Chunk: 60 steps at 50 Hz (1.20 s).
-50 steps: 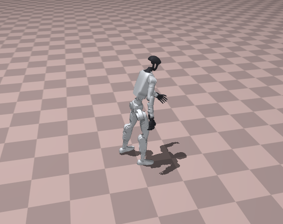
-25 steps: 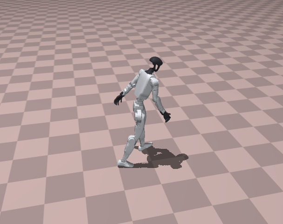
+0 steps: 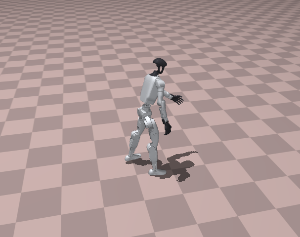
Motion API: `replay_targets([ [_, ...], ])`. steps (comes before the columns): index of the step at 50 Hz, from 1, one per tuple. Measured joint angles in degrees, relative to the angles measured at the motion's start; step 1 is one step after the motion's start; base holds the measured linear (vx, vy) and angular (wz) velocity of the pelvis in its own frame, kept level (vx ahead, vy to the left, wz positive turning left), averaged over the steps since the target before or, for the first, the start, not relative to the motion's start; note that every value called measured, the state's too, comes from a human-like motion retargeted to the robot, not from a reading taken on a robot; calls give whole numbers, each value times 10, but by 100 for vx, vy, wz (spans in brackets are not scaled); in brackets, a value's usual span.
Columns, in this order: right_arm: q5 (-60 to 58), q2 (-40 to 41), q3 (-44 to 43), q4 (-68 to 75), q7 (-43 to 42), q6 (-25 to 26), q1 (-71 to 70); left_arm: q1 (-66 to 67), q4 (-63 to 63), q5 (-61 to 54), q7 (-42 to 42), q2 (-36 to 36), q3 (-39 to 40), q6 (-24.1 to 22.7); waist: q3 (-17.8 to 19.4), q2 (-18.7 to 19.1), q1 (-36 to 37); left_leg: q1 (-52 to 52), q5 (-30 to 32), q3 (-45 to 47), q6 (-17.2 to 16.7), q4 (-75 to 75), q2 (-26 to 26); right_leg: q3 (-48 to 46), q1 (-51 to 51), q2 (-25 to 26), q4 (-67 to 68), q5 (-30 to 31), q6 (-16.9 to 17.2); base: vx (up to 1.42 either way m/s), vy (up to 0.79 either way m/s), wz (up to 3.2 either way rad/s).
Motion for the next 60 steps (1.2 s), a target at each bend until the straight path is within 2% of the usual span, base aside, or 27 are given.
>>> replay_targets([
  [3, 5, -14, -12, 20, -4, -1, -25, -9, -60, -93, 19, -6, 3, -33, -9, 30, -19, 10, -9, 0, -5, 6, 7, -4, 1, 2, 38, -61, -2, 52, -9, -1],
  [6, -6, -32, -19, 51, -4, 6, -56, 41, -107, -217, 25, -21, 35, -74, -15, 62, -41, 20, -14, 10, -17, 29, 6, -12, 29, -1, 38, -90, 7, 55, -10, 3],
  [9, -32, -54, -26, 86, 9, 25, -93, 144, -126, -270, 4, -31, 59, -74, -26, 97, -54, 15, -23, 26, -24, 63, 0, -5, 58, 0, 24, -98, 6, 56, -9, -32],
  [11, -55, -66, -39, 106, 15, 35, -116, 231, -118, -218, -26, -29, 60, -49, -35, 120, -54, 2, -33, 36, -24, 77, -5, 7, 70, 4, 20, -102, 5, 56, -5, -63],
  [16, -62, -72, -97, 106, -8, 33, -138, 450, -2, 78, -96, -18, 46, 11, -51, 156, -21, -39, -24, 63, -14, 33, -8, 43, 92, 15, 33, -113, -9, 57, 3, -77],
  [18, -42, -66, -108, 88, -19, 24, -134, 518, 82, 134, -101, -17, 67, 23, -54, 162, 1, -60, -6, 62, -13, 4, -5, 57, 101, 20, 41, -116, -17, 57, 7, -67],
  [20, -21, -57, -108, 63, -19, 12, -125, 576, 162, 139, -100, -6, 109, 34, -54, 164, 24, -83, 23, 57, -21, -22, 4, 68, 116, 26, 49, -119, -24, 58, 7, -53],
  [25, 4, -43, -78, -20, -11, -8, -86, 692, 250, 49, -55, 75, 273, 38, -44, 158, 81, -134, 104, 102, -63, -39, 40, 86, 162, 42, 76, -130, -39, 62, 10, -37],
  [28, 23, -39, -63, -64, -22, -1, -68, 723, 249, -50, -29, 123, 354, 47, -35, 139, 114, -115, 83, 121, -43, -36, 44, 102, 170, 42, 121, -124, -36, 63, 16, -25],
  [30, 45, -32, -58, -88, -31, 2, -52, 728, 246, -90, -18, 148, 381, 56, -29, 126, 128, -97, 49, 117, -25, -12, 46, 116, 160, 43, 185, -109, -35, 63, 19, -10],
  [32, 65, -20, -57, -109, -41, 3, -33, 710, 244, -85, -7, 169, 383, 67, -29, 109, 141, -87, 22, 113, -9, 19, 50, 131, 112, 49, 305, -98, -40, 60, 18, -5],
  [35, 71, -2, -57, -130, -59, 0, 0, 656, 234, -38, 16, 188, 365, 83, -39, 81, 152, -82, -3, 110, 6, 53, 51, 128, 16, 50, 483, -86, -53, 57, 13, 5],
  [38, 59, 9, -62, -141, -64, 2, 34, 566, 213, -3, 12, 186, 351, 103, -49, 61, 144, -74, -18, 97, 0, 76, 48, 88, -50, 34, 526, -156, -81, 55, 11, 49],
  [40, 59, 10, -64, -142, -50, 3, 52, 496, 194, 2, -10, 168, 335, 106, -53, 53, 124, -67, -19, 79, -2, 83, 40, 64, -73, 27, 474, -173, -83, 53, 10, 98],
  [43, 84, -2, -67, -129, -19, 2, 55, 380, 171, -21, -32, 111, 275, 88, -52, 54, 71, -45, -12, 39, -3, 78, 21, 36, -59, 19, 263, -133, -58, 53, 6, 136],
  [45, 100, -13, -73, -113, -11, 3, 47, 301, 158, -30, -34, 63, 216, 66, -38, 57, 30, -11, -14, 8, -11, 69, 2, 17, -22, 5, 83, -87, -24, 58, 0, 150],
  [46, 103, -19, -80, -104, -12, 3, 41, 262, 151, -22, -35, 39, 180, 56, -26, 58, 14, 13, -17, -7, -15, 63, -8, 7, -6, -7, 18, -46, 2, 61, -4, 129],
  [48, 108, -28, -90, -85, -15, 5, 29, 193, 126, 1, -38, -4, 106, 40, -10, 67, -10, 57, -25, -30, -26, 54, -11, -12, 0, -17, -42, 3, 39, 62, -11, 88],
  [50, 115, -41, -98, -60, -22, 8, 8, 130, 77, 27, -31, -39, 36, 30, -1, 82, -26, 88, -29, -50, -21, 53, -15, -24, 6, -32, -47, 35, 43, 61, -6, 47],
  [51, 121, -48, -98, -42, -26, 9, -8, 108, 39, 35, -17, -48, 8, 23, 1, 91, -31, 96, -28, -55, -17, 60, -14, -25, 17, -33, -47, 43, 29, 60, -6, 16],
  [52, 124, -57, -97, -22, -31, 11, -25, 88, -2, 38, 1, -54, -18, 15, 3, 101, -35, 103, -26, -58, -14, 69, -12, -26, 28, -32, -42, 40, 17, 60, -11, -12],
  [54, 115, -74, -89, 26, -43, 21, -66, 71, -97, 19, 56, -55, -56, -8, 8, 125, -39, 114, -16, -48, -16, 103, -5, -24, 46, -25, -12, -4, 1, 62, -12, -39],
  [57, 72, -94, -75, 96, -54, 55, -134, 91, -235, -45, 136, -45, -86, -50, 17, 154, -45, 104, -5, -2, -15, 205, -1, -8, 71, -24, 31, -50, -6, 60, -11, -65],
  [60, 48, -96, -77, 128, -51, 85, -196, 150, -326, -104, 129, -27, -85, -68, 5, 167, -47, 39, -29, 62, -6, 327, 0, 15, 75, -29, 32, -60, 1, 53, -4, -72],
])
